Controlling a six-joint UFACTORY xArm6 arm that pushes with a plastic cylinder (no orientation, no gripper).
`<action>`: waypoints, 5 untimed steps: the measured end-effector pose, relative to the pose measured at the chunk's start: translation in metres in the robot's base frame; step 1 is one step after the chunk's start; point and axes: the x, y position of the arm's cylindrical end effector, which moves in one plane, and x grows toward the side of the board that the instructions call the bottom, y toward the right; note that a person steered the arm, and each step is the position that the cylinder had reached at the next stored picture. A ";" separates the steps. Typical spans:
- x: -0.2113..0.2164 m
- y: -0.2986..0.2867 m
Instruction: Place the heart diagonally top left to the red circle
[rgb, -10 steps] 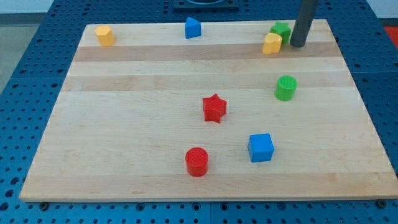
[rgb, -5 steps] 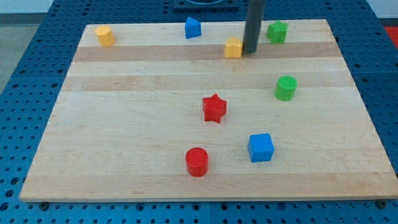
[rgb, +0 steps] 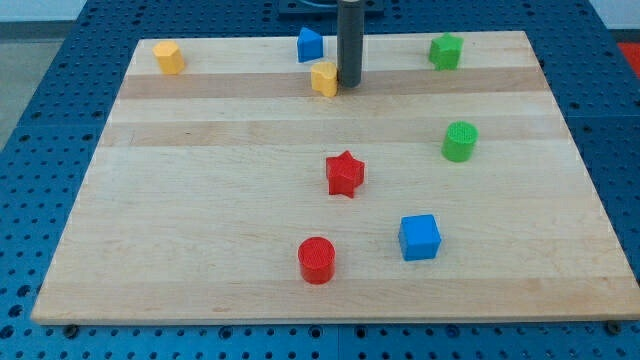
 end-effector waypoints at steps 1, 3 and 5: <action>-0.005 0.000; -0.005 -0.009; 0.003 -0.066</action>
